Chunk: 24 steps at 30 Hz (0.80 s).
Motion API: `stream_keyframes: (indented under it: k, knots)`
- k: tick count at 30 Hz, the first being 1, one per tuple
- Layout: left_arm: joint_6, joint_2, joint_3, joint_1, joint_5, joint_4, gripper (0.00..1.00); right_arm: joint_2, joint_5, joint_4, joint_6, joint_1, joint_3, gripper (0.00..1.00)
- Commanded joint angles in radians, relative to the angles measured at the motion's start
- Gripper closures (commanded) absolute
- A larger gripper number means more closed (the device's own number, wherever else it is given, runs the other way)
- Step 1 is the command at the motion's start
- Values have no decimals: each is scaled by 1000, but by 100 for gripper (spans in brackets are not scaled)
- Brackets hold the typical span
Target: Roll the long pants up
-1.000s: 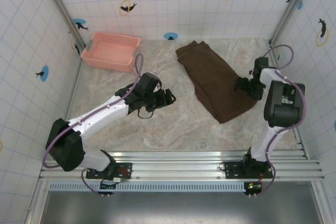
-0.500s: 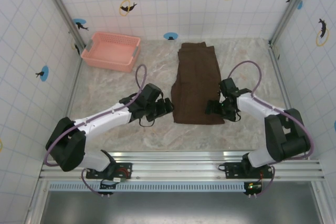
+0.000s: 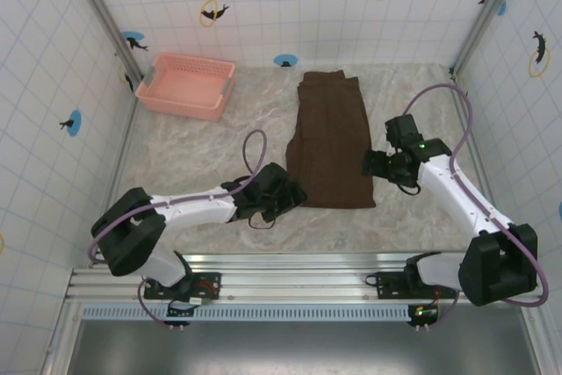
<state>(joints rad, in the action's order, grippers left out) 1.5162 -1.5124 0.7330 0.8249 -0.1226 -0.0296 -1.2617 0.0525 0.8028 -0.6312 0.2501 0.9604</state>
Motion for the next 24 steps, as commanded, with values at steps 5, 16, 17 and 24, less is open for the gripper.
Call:
stream_keyframes:
  k: [5, 16, 17, 24]
  knots:
    - [226, -149, -70, 85, 146, 370, 19, 87, -21, 89, 45, -25, -9, 1]
    - [177, -158, 44, 102, 232, 140, 70, 166, 31, 113, 90, -34, -54, 1]
    - [173, -160, 48, 102, 237, 132, 71, 170, 35, 113, 100, -33, -58, 1]
    - [152, -141, 79, 102, 262, 28, 100, 187, 89, 89, 150, 18, -68, 1]
